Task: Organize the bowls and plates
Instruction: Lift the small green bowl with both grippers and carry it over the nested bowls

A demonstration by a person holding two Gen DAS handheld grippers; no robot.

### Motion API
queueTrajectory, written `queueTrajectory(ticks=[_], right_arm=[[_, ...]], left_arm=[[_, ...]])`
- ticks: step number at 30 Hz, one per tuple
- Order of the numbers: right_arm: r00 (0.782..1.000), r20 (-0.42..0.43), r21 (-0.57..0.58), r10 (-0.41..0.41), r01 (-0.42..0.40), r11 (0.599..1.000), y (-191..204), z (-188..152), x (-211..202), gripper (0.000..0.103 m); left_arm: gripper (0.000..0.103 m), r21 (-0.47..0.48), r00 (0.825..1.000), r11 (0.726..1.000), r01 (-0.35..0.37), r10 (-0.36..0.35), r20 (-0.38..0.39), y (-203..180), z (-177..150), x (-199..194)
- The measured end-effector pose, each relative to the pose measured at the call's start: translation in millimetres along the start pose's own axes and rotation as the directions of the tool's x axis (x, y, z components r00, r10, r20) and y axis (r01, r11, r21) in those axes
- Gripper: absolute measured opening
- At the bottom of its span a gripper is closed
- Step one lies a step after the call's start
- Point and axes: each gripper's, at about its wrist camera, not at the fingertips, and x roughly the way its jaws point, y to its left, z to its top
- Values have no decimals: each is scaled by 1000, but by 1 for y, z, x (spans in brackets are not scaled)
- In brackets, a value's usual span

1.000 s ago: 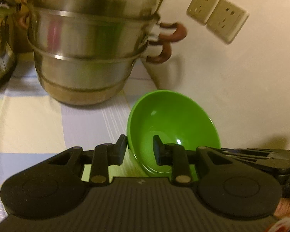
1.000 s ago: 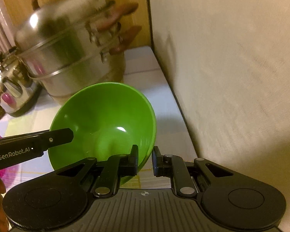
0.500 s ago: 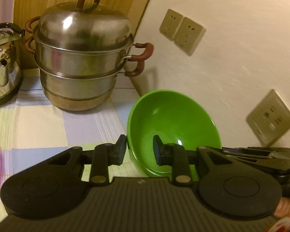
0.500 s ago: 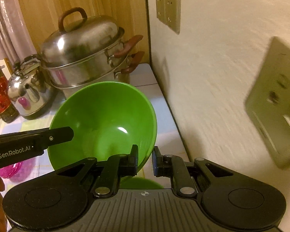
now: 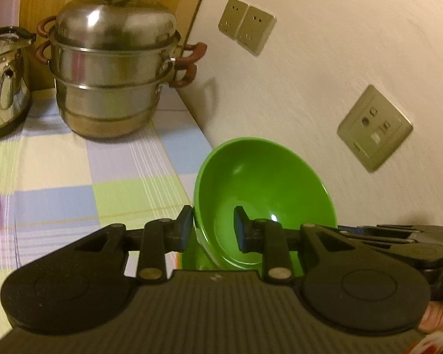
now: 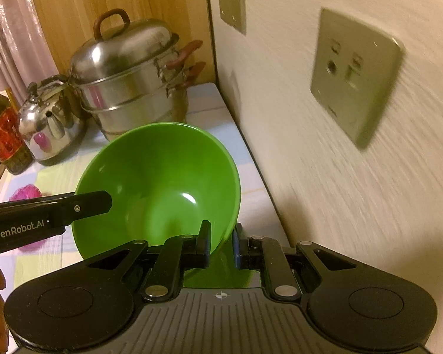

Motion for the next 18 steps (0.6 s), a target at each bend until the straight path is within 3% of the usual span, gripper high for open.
queueTrajectory(ticks=[18], right_arm=[[998, -56, -10, -22, 21, 1000, -16, -39, 35, 14]], left_arm=[[25, 39, 996, 998, -41, 44, -72, -2, -38, 34]])
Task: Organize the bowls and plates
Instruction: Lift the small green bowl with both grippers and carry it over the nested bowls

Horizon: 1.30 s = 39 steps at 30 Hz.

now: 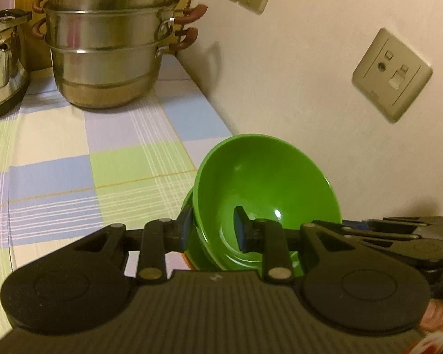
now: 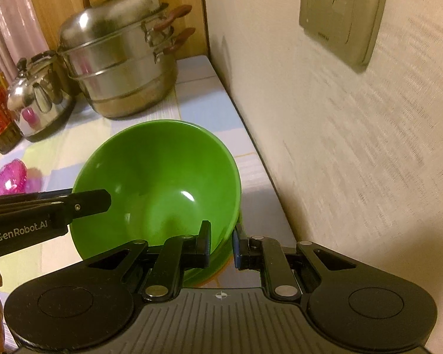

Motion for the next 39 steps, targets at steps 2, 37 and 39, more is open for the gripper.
queueTrajectory(ticks=[2, 37, 39], right_arm=[[1000, -1, -6, -5, 5, 1000, 0, -2, 3, 14], [999, -19, -26, -27, 26, 999, 3, -8, 36, 15], [999, -17, -28, -30, 29, 999, 3, -8, 37, 15]], left_arm=[[25, 1, 1000, 1000, -6, 6, -7, 1, -3, 4], [25, 17, 999, 1000, -21, 22, -46, 6, -14, 31], [25, 21, 999, 999, -24, 25, -41, 6, -15, 31]])
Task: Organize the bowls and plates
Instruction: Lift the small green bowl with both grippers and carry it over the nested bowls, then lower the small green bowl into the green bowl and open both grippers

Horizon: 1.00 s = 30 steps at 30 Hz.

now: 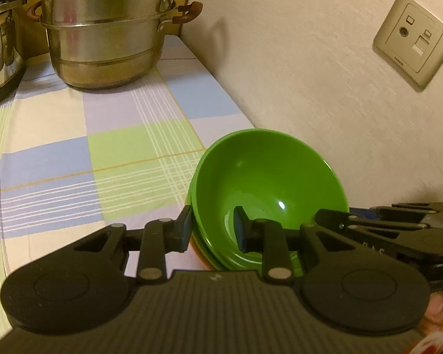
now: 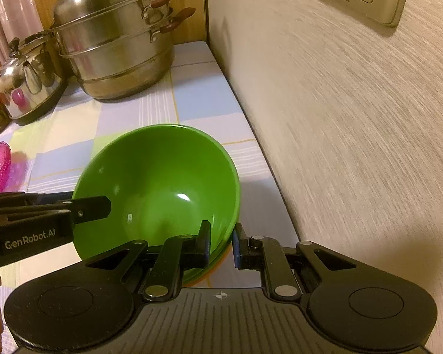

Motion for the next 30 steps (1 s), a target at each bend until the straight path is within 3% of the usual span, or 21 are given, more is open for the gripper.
queueTrajectory(ticks=[13, 18, 21, 23, 30], right_arm=[[1000, 21, -16, -7, 8, 1000, 1, -3, -1, 16], [999, 34, 38, 15, -17, 999, -6, -5, -4, 17], [998, 55, 57, 16, -19, 998, -10, -6, -10, 26], [997, 74, 77, 26, -32, 997, -12, -6, -16, 45], [991, 125, 169, 45, -66, 983, -22, -11, -41, 49]], left_arm=[[25, -14, 1000, 1000, 6, -6, 0, 2, 0, -1], [28, -52, 1000, 999, 5, -4, 3, 8, 1, -5], [33, -69, 1000, 997, 15, -13, 18, 11, 1, -12], [38, -86, 999, 996, 23, -20, 35, 12, 1, -19], [67, -143, 995, 989, 41, -27, 100, 18, -7, -47]])
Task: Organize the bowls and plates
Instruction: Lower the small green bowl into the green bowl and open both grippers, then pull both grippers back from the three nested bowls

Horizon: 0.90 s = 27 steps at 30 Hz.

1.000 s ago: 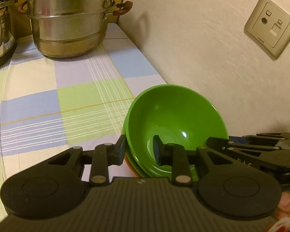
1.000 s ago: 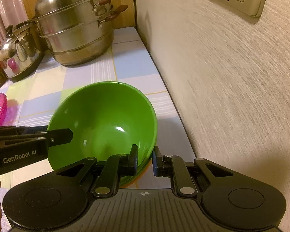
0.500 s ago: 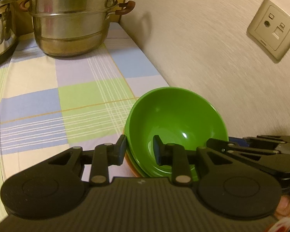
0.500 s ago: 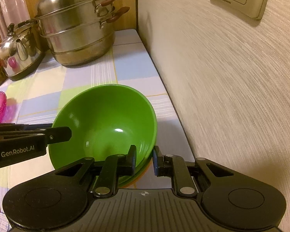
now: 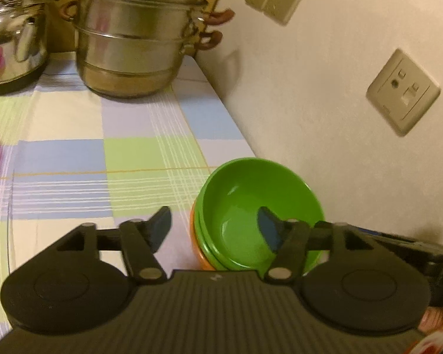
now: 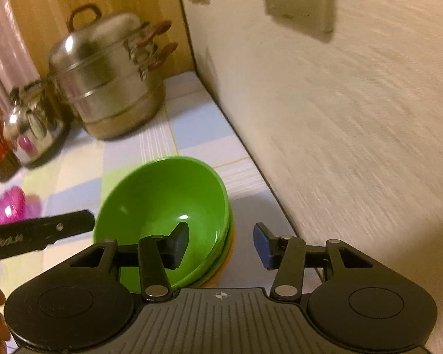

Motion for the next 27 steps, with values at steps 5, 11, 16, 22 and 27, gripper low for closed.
queueTrajectory(ticks=[5, 11, 16, 22, 27], right_arm=[[1000, 13, 66, -6, 6, 998, -5, -8, -21, 50], [1000, 8, 103, -11, 11, 995, -4, -26, -39, 50], [1000, 13, 124, -6, 5, 992, -4, -40, -49, 50], [1000, 3, 120, 5, -5, 993, 1, -56, -58, 50], [1000, 4, 82, 7, -7, 997, 13, -71, -65, 50]], left_arm=[[73, -38, 999, 999, -35, 36, 31, 10, -16, -20], [73, -29, 991, 991, -129, 130, 35, 15, -43, -38], [73, -25, 983, 984, -175, 177, 58, 17, -63, -53], [73, -42, 980, 984, -176, 179, 84, 19, -79, -70], [73, -32, 978, 981, -192, 194, 83, 17, -89, -79]])
